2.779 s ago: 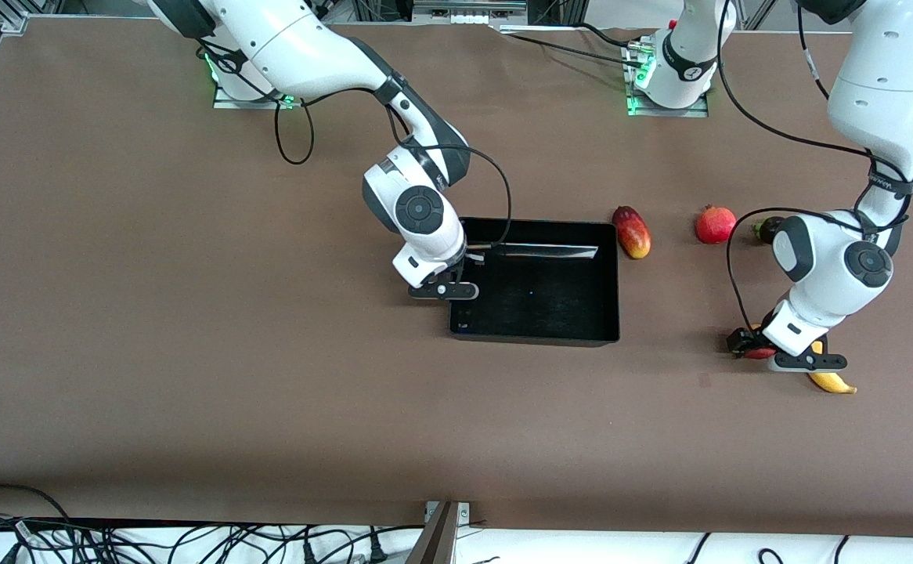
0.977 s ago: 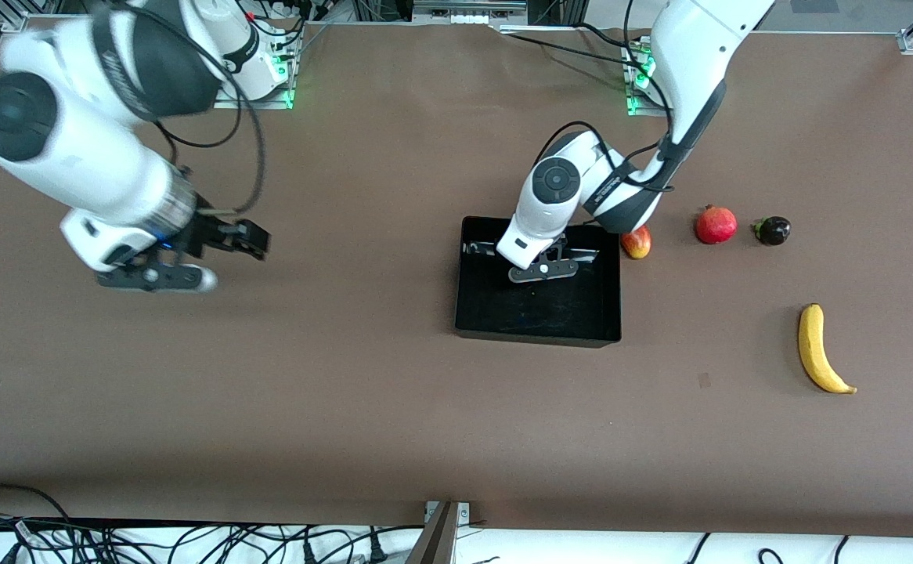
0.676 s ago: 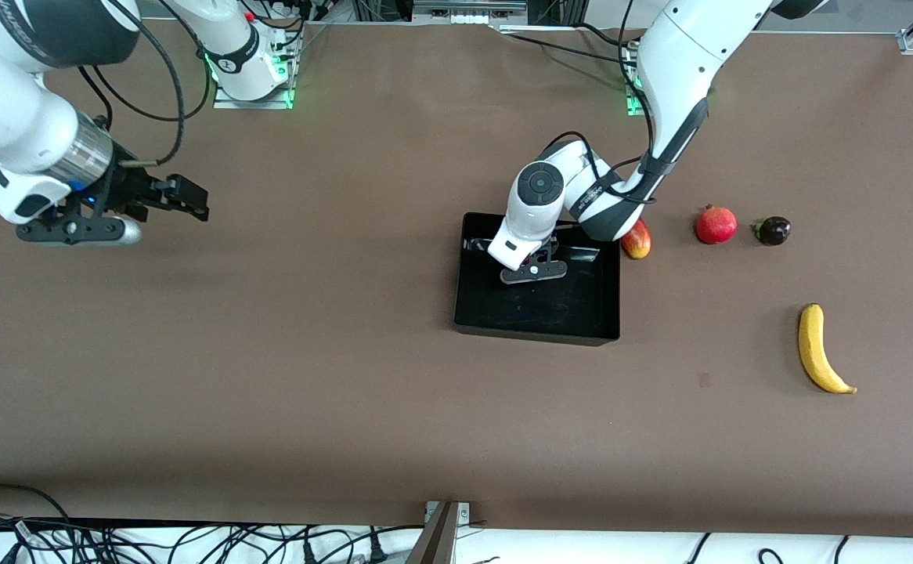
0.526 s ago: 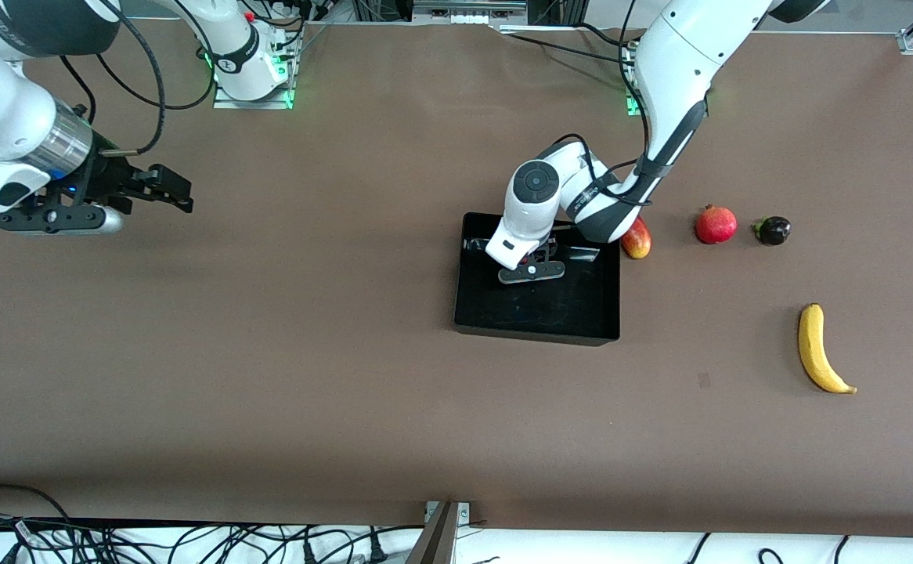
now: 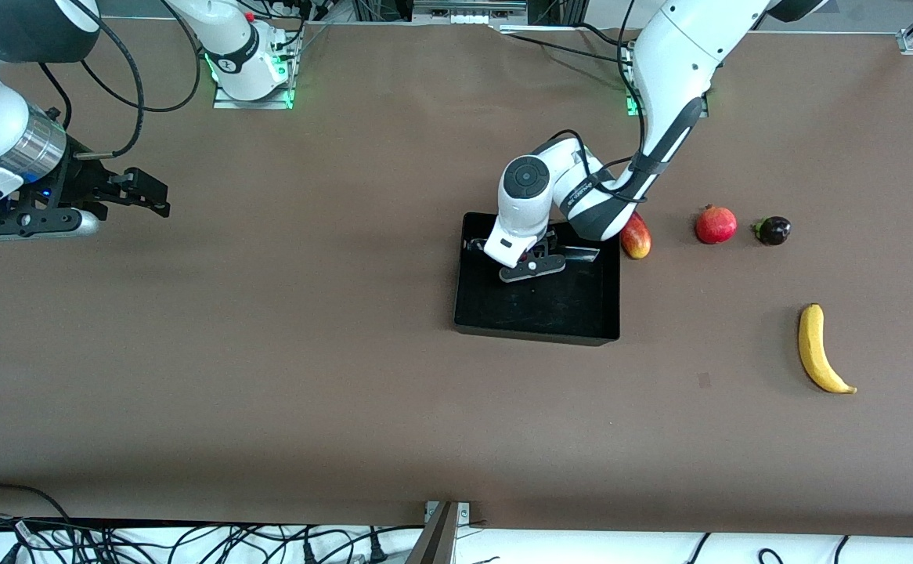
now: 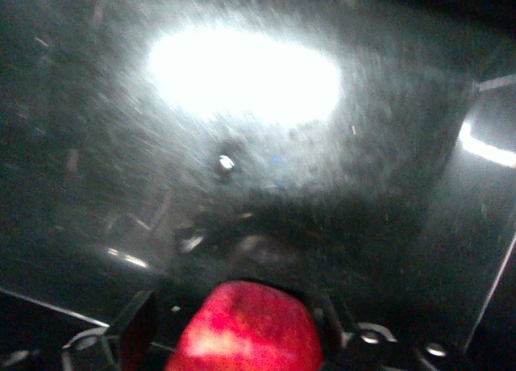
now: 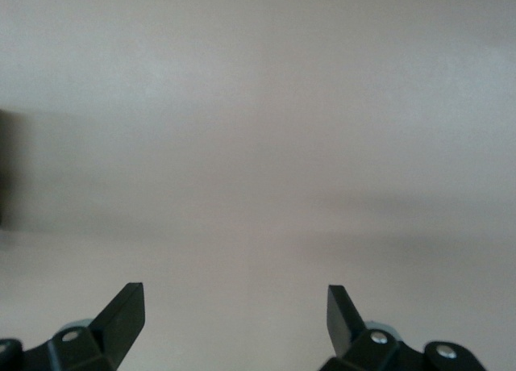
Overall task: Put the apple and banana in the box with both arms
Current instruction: 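Lower the apple into the box while the right gripper draws back, then open the left gripper and move it to the yellow banana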
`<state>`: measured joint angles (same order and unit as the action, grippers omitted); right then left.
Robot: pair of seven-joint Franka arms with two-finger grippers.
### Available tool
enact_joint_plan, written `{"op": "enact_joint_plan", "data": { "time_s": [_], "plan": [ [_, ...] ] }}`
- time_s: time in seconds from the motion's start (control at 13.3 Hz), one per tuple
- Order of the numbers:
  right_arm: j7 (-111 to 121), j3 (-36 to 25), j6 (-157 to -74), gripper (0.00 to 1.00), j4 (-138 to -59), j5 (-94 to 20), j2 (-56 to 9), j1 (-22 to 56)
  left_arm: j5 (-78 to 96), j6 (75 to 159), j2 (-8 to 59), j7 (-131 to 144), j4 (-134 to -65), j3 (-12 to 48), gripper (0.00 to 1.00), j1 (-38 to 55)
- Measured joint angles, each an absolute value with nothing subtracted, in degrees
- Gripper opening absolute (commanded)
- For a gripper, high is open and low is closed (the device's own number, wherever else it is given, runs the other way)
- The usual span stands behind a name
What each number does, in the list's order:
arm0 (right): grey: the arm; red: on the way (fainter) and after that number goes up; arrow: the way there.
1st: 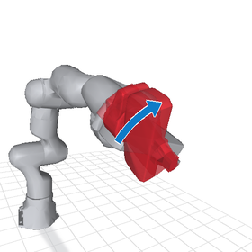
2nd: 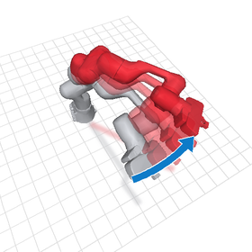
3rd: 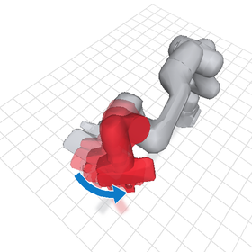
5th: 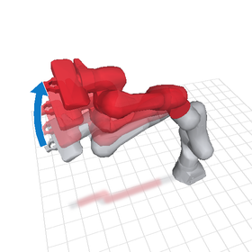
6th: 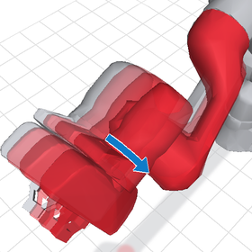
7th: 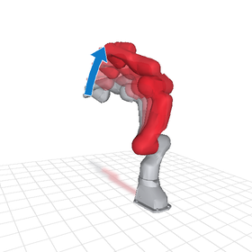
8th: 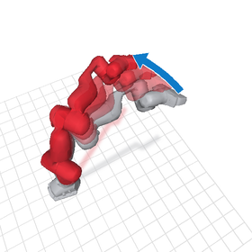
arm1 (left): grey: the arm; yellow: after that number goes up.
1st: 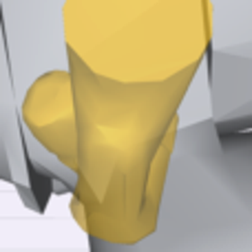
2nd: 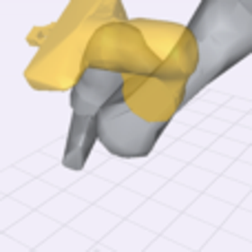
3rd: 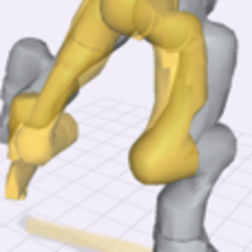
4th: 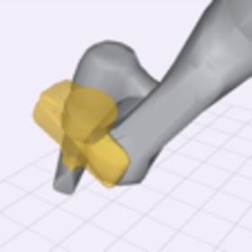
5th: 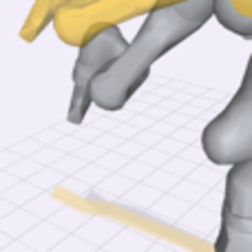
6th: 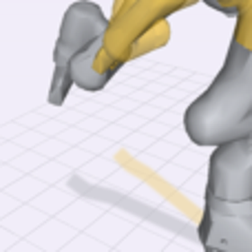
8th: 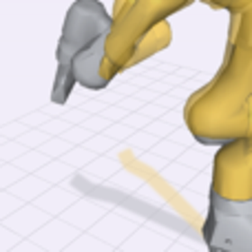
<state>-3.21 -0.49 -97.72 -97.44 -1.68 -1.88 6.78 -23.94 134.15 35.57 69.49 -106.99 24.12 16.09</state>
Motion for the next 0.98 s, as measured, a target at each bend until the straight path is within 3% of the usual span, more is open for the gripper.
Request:
{"op": "enact_joint_plan", "data": {
  "time_s": [0.3, 0.53, 0.75, 0.98],
  "plan": [
    [-3.21, -0.12, -98.05, 1.0, -96.28, -0.61, -1.84, 6.78, -21.14, 125.56, 28.36, 65.65, -102.95, 25.12, 1.0, 9.17],
    [-3.21, -0.01, -98.05, 1.0, -95.46, 0.53, -1.87, 6.77, -20.23, 116.74, 25.46, 49.74, -98.08, 30.35, 1.0, -5.39],
    [-3.21, 0.59, -98.05, 1.0, -95.37, 3.94, -1.88, 6.84, -20.41, 115.65, 26.4, 25.64, -97.69, 29.79, 1.0, -17.41],
    [-3.21, 0.74, -98.29, 1.0, -95.22, 4.44, -1.89, 6.84, -21.05, 119.81, 28.76, 5.56, -97.59, 23.76, 1.0, -23.74]
  ]
}}
